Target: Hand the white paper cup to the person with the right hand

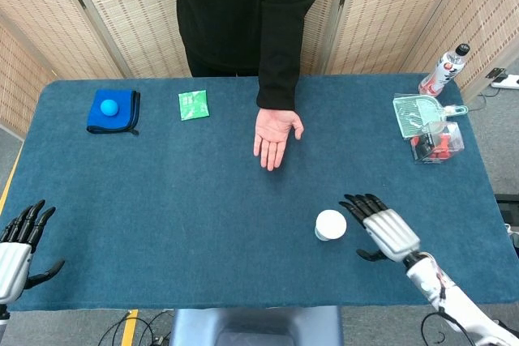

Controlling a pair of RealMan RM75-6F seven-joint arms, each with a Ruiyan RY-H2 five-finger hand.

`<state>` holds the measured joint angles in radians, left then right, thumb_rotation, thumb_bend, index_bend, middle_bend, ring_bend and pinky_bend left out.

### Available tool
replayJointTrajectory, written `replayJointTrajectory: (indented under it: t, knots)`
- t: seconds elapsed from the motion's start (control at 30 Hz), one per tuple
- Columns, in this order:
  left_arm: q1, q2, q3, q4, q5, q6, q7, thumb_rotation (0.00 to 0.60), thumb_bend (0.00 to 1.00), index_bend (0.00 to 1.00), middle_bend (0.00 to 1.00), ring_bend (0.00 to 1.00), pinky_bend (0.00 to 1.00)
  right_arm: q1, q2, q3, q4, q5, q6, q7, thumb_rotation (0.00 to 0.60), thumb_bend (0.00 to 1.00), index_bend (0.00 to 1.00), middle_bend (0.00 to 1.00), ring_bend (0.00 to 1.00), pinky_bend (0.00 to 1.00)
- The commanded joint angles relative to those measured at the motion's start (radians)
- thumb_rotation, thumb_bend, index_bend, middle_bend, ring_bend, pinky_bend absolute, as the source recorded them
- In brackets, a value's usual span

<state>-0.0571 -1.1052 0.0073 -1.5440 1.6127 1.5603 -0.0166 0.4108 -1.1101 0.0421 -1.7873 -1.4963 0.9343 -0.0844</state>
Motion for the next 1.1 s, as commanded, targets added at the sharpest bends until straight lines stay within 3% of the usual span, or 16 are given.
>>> replayJointTrajectory:
  t: [0.03, 0.23, 0.3, 0.4, 0.5, 0.87, 1.0, 1.1]
  knots:
    - [0.003, 0.003, 0.001, 0.001, 0.003, 0.007, -0.009, 0.600, 0.27, 0.07, 0.00, 0.00, 0.17, 0.091, -0.048, 0.041, -0.008, 0.103, -0.111, -0.029, 0.600, 0.18, 0.00, 0.04, 0.00, 0.00]
    - [0.005, 0.008, 0.002, 0.003, 0.008, 0.014, -0.024, 0.600, 0.27, 0.07, 0.00, 0.00, 0.17, 0.132, -0.090, 0.054, 0.014, 0.155, -0.154, -0.029, 0.600, 0.21, 0.00, 0.09, 0.00, 0.01]
    - [0.006, 0.010, 0.004, 0.003, 0.013, 0.016, -0.030, 0.600, 0.27, 0.07, 0.00, 0.00, 0.17, 0.149, -0.112, 0.059, 0.025, 0.166, -0.160, -0.027, 0.600, 0.24, 0.04, 0.13, 0.04, 0.10]
    - [0.009, 0.012, 0.005, 0.003, 0.019, 0.024, -0.036, 0.600, 0.27, 0.07, 0.00, 0.00, 0.17, 0.147, -0.126, 0.054, 0.029, 0.156, -0.129, -0.040, 0.600, 0.30, 0.24, 0.26, 0.18, 0.32]
    - [0.013, 0.012, 0.006, 0.004, 0.021, 0.031, -0.035, 0.600, 0.27, 0.07, 0.00, 0.00, 0.17, 0.141, -0.114, 0.043, 0.012, 0.153, -0.106, -0.059, 0.600, 0.33, 0.31, 0.33, 0.27, 0.42]
    - [0.018, 0.009, 0.008, 0.000, 0.027, 0.038, -0.022, 0.600, 0.27, 0.07, 0.00, 0.00, 0.17, 0.101, -0.051, 0.045, -0.077, 0.112, 0.036, -0.087, 0.600, 0.39, 0.33, 0.35, 0.29, 0.44]
    - [0.013, 0.009, 0.006, 0.000, 0.024, 0.030, -0.023, 0.600, 0.27, 0.07, 0.00, 0.00, 0.17, 0.119, -0.007, 0.095, -0.155, 0.111, 0.071, -0.095, 0.600, 0.39, 0.33, 0.35, 0.29, 0.44]
    - [0.008, 0.011, 0.004, 0.000, 0.017, 0.018, -0.033, 0.600, 0.27, 0.07, 0.00, 0.00, 0.17, 0.173, 0.018, 0.174, -0.217, 0.194, 0.053, -0.124, 0.600, 0.38, 0.33, 0.35, 0.29, 0.44]
